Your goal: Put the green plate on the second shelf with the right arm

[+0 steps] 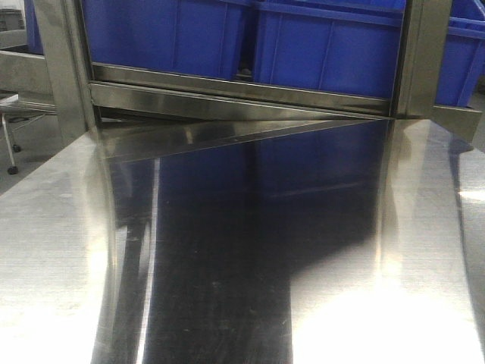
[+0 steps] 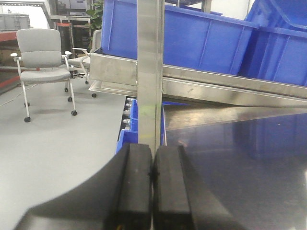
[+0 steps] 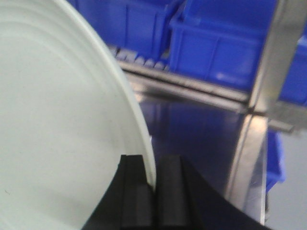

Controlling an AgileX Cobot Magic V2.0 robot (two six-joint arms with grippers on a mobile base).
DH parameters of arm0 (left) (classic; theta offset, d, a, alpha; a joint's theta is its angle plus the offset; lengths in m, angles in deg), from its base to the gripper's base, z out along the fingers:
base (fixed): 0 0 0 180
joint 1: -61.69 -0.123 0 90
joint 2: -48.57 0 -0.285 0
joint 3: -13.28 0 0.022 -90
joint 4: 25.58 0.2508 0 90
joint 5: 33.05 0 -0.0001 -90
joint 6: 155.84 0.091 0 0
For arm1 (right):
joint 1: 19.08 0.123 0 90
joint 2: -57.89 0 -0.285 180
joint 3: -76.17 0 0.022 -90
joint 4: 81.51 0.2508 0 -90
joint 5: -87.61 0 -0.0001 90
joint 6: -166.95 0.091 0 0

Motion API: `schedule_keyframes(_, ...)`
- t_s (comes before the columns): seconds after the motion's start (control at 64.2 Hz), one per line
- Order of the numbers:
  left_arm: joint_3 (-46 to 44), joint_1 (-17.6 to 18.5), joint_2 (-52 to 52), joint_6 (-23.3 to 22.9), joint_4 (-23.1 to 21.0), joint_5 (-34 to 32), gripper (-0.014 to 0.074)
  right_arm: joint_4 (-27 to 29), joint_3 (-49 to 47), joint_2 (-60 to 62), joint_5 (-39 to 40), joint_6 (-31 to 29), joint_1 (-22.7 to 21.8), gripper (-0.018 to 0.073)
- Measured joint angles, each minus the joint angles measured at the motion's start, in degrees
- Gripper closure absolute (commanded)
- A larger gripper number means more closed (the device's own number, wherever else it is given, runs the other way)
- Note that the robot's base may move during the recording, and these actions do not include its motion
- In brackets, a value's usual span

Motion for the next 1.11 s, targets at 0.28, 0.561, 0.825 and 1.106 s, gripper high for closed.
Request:
schedule_keyframes(0.28,0.0,0.0,0.0,0.0,0.0,0.0,0.0466,-9.1,15.3,11.2,4.0,0.0,0.0,0.0503)
schedule_keyframes(0.561,0.0,0.0,0.0,0.0,0.0,0.0,0.0466,-9.8,28.1,11.3,23.6,-0.1,0.0,0.0503)
schedule_keyframes(0.825,0.0,0.0,0.0,0.0,0.0,0.0,0.0466,-9.6,36.4,11.3,35.2,-0.1,0.0,0.0503)
schedule_keyframes(1.106,0.0,0.0,0.0,0.0,0.0,0.0,0.0466,-9.6,37.2,11.3,35.6,-0.1,0.0,0.0501)
